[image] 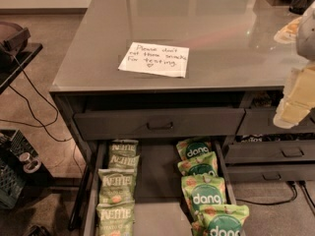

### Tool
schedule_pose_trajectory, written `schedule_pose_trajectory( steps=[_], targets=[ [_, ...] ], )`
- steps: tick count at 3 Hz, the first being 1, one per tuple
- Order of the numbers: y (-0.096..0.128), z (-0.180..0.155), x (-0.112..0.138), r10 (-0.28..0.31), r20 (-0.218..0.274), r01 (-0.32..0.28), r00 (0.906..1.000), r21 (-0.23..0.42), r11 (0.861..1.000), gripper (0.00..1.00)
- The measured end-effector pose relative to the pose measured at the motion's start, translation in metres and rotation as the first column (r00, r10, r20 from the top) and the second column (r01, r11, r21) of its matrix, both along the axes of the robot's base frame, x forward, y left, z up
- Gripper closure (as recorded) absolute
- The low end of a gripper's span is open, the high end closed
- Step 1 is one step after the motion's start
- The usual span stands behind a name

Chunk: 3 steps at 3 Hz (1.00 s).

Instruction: Pick green jalapeno chip bag from middle drawer and place on counter

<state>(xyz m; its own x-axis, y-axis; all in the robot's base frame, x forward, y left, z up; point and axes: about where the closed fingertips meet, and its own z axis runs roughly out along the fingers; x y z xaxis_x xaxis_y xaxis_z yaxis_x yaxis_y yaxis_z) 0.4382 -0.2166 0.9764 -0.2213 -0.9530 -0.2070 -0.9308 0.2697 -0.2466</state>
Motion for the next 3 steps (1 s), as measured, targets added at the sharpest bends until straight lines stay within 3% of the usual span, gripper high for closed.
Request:
schedule_pose_trajectory(
  steps=[1,2,3],
  targets=[
    [0.0,0.0,0.0,0.0,0.0,0.0,1.0,0.0,1.0,0.0],
    [0.017,-0.027,-0.011,0.016,-0.005,-0.015,0.9999,0.081,0.997,0.0],
    [0.055,-0.083,-0.025,0.049,-0.031,-0.041,0.9983,0.235,0.971,0.0]
  ],
)
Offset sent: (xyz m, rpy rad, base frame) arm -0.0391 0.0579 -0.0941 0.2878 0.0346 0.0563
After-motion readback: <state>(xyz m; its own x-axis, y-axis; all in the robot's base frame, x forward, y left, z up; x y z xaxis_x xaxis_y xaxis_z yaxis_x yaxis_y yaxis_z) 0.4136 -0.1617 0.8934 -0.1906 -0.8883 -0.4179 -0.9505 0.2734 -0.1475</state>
